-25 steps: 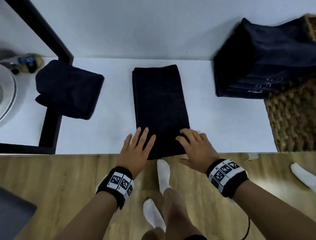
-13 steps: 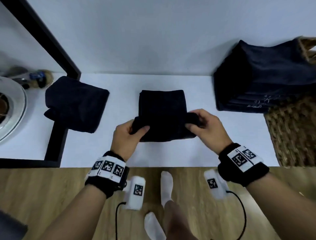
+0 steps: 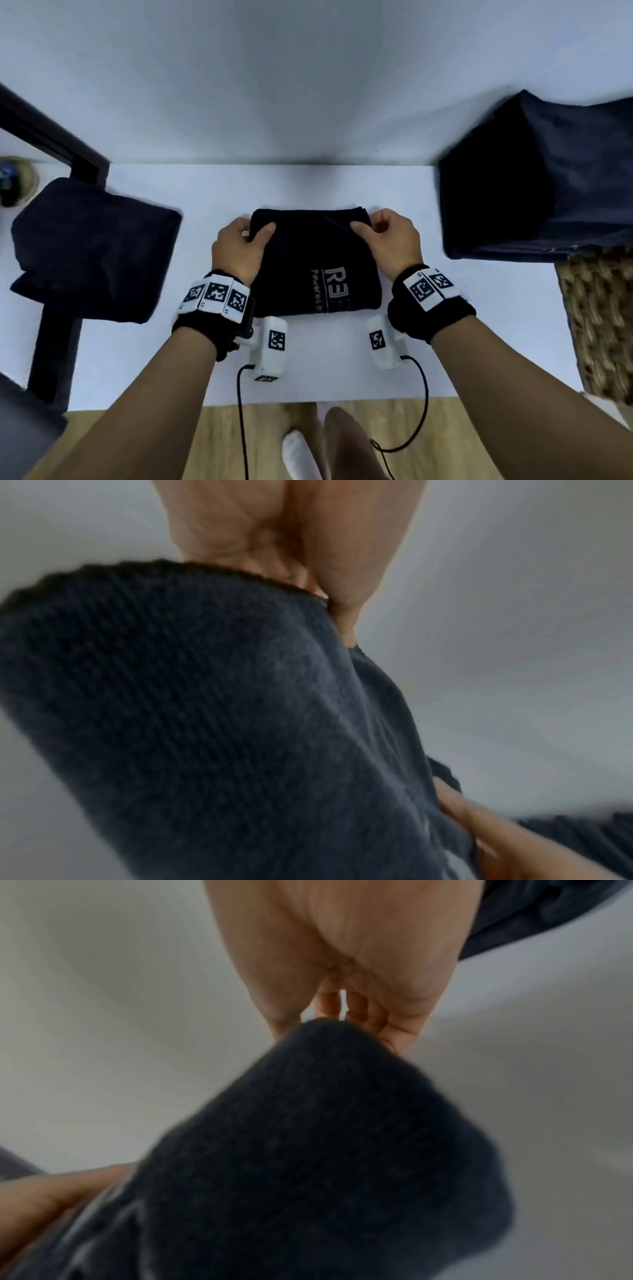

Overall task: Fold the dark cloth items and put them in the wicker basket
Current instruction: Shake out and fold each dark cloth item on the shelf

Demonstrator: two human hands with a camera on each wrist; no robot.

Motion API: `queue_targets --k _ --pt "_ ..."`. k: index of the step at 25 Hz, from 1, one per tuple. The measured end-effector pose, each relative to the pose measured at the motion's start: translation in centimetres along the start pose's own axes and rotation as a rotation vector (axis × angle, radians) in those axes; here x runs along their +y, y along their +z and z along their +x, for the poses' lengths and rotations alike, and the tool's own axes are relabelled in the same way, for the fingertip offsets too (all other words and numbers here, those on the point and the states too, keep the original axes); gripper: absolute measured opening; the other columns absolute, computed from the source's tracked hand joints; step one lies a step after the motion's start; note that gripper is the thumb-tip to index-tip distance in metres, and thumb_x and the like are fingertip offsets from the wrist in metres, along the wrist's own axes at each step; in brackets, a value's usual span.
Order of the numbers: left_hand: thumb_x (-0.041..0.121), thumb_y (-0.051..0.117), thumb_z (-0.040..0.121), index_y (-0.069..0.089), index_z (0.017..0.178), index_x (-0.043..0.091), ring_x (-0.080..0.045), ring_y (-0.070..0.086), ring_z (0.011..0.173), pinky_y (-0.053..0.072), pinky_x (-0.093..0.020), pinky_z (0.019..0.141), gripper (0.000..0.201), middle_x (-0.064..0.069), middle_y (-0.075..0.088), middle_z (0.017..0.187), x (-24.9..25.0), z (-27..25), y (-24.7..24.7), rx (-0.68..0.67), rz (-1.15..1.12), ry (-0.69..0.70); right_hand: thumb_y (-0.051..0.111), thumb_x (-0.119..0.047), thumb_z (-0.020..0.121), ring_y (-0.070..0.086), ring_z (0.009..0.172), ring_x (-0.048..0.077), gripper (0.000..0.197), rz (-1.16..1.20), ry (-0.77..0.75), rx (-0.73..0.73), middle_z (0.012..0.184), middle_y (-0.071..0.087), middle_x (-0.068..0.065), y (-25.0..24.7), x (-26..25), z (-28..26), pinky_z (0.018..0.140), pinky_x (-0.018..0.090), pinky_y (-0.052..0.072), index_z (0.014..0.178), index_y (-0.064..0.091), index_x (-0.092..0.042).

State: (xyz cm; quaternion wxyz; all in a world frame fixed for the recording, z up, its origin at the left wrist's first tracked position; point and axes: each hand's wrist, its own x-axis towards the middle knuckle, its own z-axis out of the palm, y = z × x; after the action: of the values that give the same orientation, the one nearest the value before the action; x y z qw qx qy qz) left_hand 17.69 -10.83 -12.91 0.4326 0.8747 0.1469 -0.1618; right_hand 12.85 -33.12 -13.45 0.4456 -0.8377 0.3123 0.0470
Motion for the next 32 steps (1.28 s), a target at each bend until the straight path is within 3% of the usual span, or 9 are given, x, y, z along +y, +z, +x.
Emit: queue_targets --k 3,5,7,10,15,21,24,28,32 --pt "0.055 0.065 0.079 0.06 0.088 0.018 -0.022 0.066 0.086 0.052 -0.035 0.085 0.038 0.001 0.069 0.09 -1.4 0.1 -1.2 0.086 -0.131 -0.12 0.07 -0.051 0.078 0.062 0.086 0.014 0.037 0.117 0.109 0.028 0.088 0.063 -0.006 -0.4 0.5 -0.7 0.081 0.028 0.049 0.094 0.059 -0.019" --pt "0.071 0.064 0.066 0.059 0.093 0.025 -0.025 0.067 0.088 0.054 -0.045 0.086 0.054 -0.003 0.069 0.094 -2.2 -0.6 -1.5 0.034 -0.199 -0.188 0.066 -0.064 0.075 0.062 0.095 0.016 0.056 0.097 0.176 -0.031 0.101 0.062 -0.005 -0.7 0.2 -1.4 0.088 0.034 0.05 0.108 0.056 -0.02" --pt "0.076 0.063 0.056 0.056 0.111 0.022 -0.024 0.063 0.1 0.051 -0.044 0.093 0.077 -0.005 0.064 0.112 -2.1 -1.9 -1.0 -0.051 -0.2 -0.192 0.066 -0.06 0.077 0.063 0.094 0.016 0.055 -0.018 0.174 -0.115 0.1 0.065 -0.003 -0.4 -0.1 -2.4 0.085 0.032 0.051 0.108 0.06 -0.014" --pt "0.072 0.071 0.048 0.05 0.126 0.017 -0.022 0.062 0.106 0.05 -0.041 0.096 0.098 -0.004 0.06 0.122 -0.8 -3.1 -0.3 -0.122 -0.225 -0.207 0.068 -0.048 0.081 0.068 0.089 0.02 0.043 0.115 0.207 -0.17 0.096 0.07 0.005 0.1 -0.8 -4.0 0.087 0.04 0.055 0.099 0.064 -0.009" --pt "0.039 0.09 0.046 0.071 0.097 0.004 -0.032 0.071 0.085 0.055 -0.049 0.086 0.065 -0.015 0.074 0.092 2.7 -4.6 -2.3 -0.355 -0.436 -0.369 0.069 -0.043 0.082 0.067 0.087 0.022 0.037 0.245 0.159 -0.065 0.093 0.068 0.005 -2.9 -3.0 -7.6 0.085 0.041 0.054 0.093 0.057 -0.01" --pt "0.015 0.075 0.077 0.066 0.111 0.002 -0.035 0.069 0.095 0.056 -0.05 0.081 0.038 -0.019 0.071 0.104 16.6 -10.9 -2.7 -0.64 -0.798 -0.229 0.073 -0.039 0.08 0.061 0.071 0.009 0.027 0.327 -0.041 0.281 0.078 0.065 -0.005 -17.2 -8.2 -9.9 0.07 0.028 0.05 0.08 0.057 -0.018" --pt "0.019 0.072 0.081 0.064 0.114 0.009 -0.028 0.069 0.098 0.055 -0.046 0.087 0.035 -0.011 0.072 0.107 23.7 -12.8 0.7 -0.628 -0.742 -0.044 0.075 -0.045 0.075 0.064 0.074 0.015 0.03 0.331 -0.046 0.392 0.079 0.067 -0.003 -25.2 -8.3 -8.0 0.072 0.034 0.053 0.078 0.058 -0.02" --pt "0.022 0.069 0.085 0.06 0.115 0.01 -0.026 0.067 0.1 0.056 -0.043 0.085 0.034 -0.009 0.07 0.109 29.3 -12.7 6.5 -0.636 -0.669 -0.017 0.075 -0.055 0.064 0.068 0.082 0.023 0.042 0.232 0.013 0.433 0.085 0.071 0.002 -31.5 -5.6 -2.8 0.082 0.046 0.055 0.078 0.059 -0.019" --pt "0.023 0.07 0.083 0.053 0.12 0.01 -0.029 0.064 0.104 0.053 -0.05 0.09 0.043 -0.012 0.064 0.12 30.8 -10.7 12.1 -0.569 -0.49 0.042 0.072 -0.05 0.076 0.064 0.096 0.023 0.045 0.014 0.082 0.339 0.104 0.069 0.005 -33.5 -2.0 2.3 0.088 0.036 0.049 0.101 0.059 -0.015"
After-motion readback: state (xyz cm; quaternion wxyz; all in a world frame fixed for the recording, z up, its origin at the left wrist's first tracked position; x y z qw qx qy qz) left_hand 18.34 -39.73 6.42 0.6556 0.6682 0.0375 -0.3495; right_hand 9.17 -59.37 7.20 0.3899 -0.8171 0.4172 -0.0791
